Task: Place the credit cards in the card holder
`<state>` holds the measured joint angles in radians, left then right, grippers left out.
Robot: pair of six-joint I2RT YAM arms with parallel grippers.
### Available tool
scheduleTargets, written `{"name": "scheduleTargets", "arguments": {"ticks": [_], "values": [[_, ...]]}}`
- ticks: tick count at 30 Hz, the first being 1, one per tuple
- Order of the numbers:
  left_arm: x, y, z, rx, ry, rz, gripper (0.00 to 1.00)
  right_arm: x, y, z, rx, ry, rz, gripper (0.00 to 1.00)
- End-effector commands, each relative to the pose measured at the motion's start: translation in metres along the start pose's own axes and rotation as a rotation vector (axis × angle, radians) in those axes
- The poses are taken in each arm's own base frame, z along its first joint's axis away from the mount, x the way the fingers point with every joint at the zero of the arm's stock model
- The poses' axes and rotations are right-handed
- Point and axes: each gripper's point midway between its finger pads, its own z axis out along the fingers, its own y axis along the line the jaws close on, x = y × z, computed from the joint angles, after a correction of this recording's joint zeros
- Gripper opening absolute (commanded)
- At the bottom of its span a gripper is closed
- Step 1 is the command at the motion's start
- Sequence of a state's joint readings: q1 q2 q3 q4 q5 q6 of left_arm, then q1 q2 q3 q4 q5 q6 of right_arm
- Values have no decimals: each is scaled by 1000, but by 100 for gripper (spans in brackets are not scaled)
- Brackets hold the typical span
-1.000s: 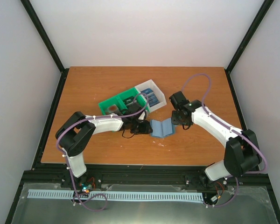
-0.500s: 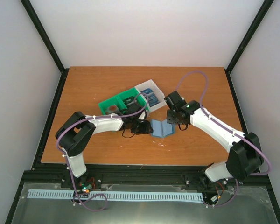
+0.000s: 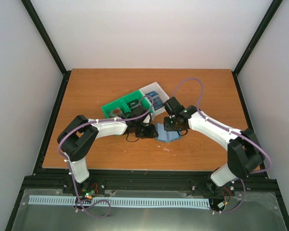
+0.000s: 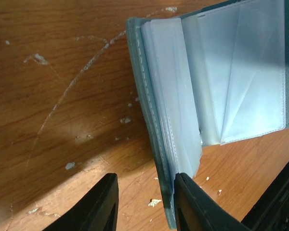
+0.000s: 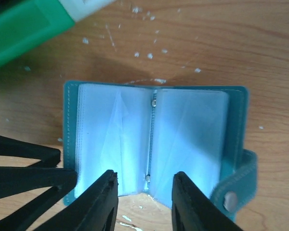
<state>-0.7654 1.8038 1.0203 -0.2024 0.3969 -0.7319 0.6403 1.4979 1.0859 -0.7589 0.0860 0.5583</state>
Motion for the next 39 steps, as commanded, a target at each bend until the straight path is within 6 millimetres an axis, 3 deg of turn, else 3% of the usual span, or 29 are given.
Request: {"name": "scheduleTargets", "arguments": {"ticks": [1,10,17,23,28,39], "values": [[-6,-6,0,11,-13,-2,34,13,8,25,-12,71,-33,36],[-6,-3,-10,-11,-48,-26,38,26,-5,64,86,154,-51,41],[-10,0,-19,-30,-85,-41,40,36,-10,80,116,194,-66,53],[-11,2,-19,-19,-79,-43,40,36,-18,80,161,195,-73,66],[-11,-2,-14,24,-55,-33,39,38,-17,80,160,204,-73,68],[-10,-7,-7,78,-45,-10,23,9,10,42,42,115,-69,69]]}}
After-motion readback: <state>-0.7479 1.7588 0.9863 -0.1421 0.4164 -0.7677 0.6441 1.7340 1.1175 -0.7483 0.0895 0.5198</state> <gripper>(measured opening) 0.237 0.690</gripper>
